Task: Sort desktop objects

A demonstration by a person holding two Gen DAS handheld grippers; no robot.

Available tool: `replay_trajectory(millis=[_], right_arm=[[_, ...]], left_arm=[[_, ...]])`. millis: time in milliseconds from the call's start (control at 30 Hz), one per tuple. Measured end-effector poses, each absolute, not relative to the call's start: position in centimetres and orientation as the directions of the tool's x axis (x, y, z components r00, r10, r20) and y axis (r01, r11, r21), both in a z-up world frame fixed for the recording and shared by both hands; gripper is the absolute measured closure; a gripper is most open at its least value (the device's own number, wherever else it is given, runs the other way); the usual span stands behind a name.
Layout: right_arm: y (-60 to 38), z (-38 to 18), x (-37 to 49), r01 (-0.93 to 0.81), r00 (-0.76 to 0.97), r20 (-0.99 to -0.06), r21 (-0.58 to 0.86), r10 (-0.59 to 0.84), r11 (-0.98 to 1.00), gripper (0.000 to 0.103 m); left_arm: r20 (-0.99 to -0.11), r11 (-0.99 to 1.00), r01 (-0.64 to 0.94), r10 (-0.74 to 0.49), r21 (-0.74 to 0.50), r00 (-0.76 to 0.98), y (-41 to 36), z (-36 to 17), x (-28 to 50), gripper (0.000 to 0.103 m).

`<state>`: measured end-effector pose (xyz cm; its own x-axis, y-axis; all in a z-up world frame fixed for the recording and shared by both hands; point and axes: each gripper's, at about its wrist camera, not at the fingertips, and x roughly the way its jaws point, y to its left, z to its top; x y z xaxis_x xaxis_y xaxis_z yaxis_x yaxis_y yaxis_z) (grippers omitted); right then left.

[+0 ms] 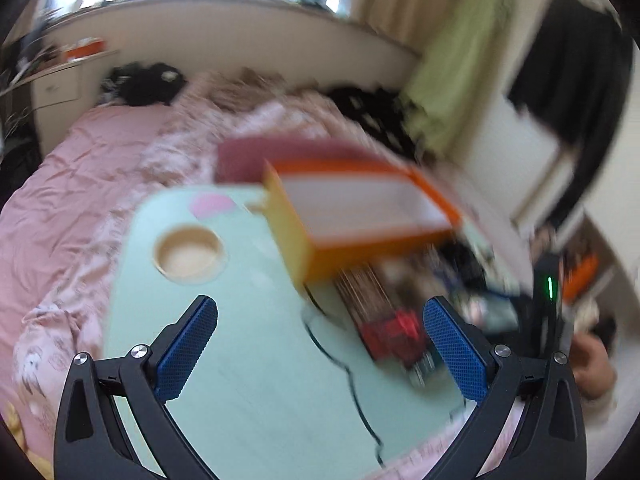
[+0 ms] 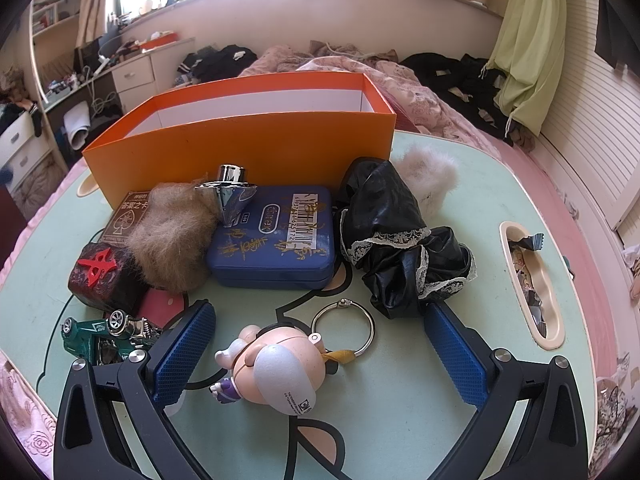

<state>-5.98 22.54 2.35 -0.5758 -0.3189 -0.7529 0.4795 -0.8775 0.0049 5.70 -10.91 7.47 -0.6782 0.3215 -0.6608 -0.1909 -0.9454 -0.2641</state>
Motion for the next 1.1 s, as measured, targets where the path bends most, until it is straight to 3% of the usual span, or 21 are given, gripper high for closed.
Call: replay_trajectory(millis=[200, 400, 500, 667, 900, 1100], right_arm=[[22.5, 2.3, -6.0, 0.48, -0.575, -0.753, 0.004, -0.318, -0.877, 0.0], [22.5, 2.9, -5.4, 0.505, -0.54, -0.781, -0.002, -0.314, -0.863, 0.0], [22.5, 4.2, -2.9, 0.499, -0.669, -0.688, -0.135, -0.281, -0.856, 0.017], [23.3, 7.2, 1.1, 0.336, -0.85, -0.507, -0.32, -0.139, -0.886, 0.016], [25.0, 7.5, 0.6, 0.374, -0.776, -0.605, -0.215, -0.178, -0.902, 0.016], [25.4, 7.1, 1.2, 0.395, -0.756, -0.625, -0.199, -0.195, -0.897, 0.016]], left_arm=[[-0.734, -0.937, -0.279, 0.34, -0.21, -0.588, -5.0, 3.8, 7.1, 0.0], [-0.723, -0.897, -0.362, 0.426, -0.255, -0.544, -2.5, 3.1, 7.5, 0.012], [-0.72, -0.89, -0.392, 0.43, -0.234, -0.546, -1.3, 3.2, 7.9, 0.015], [-0.736, -0.885, -0.411, 0.426, -0.218, -0.526, 0.6, 2.4, 7.6, 0.031], [-0.757, -0.883, -0.435, 0.403, -0.175, -0.514, 2.2, 1.9, 6.9, 0.04], [-0.777, -0.889, -0.432, 0.376, -0.15, -0.505, 3.1, 1.8, 5.9, 0.048]])
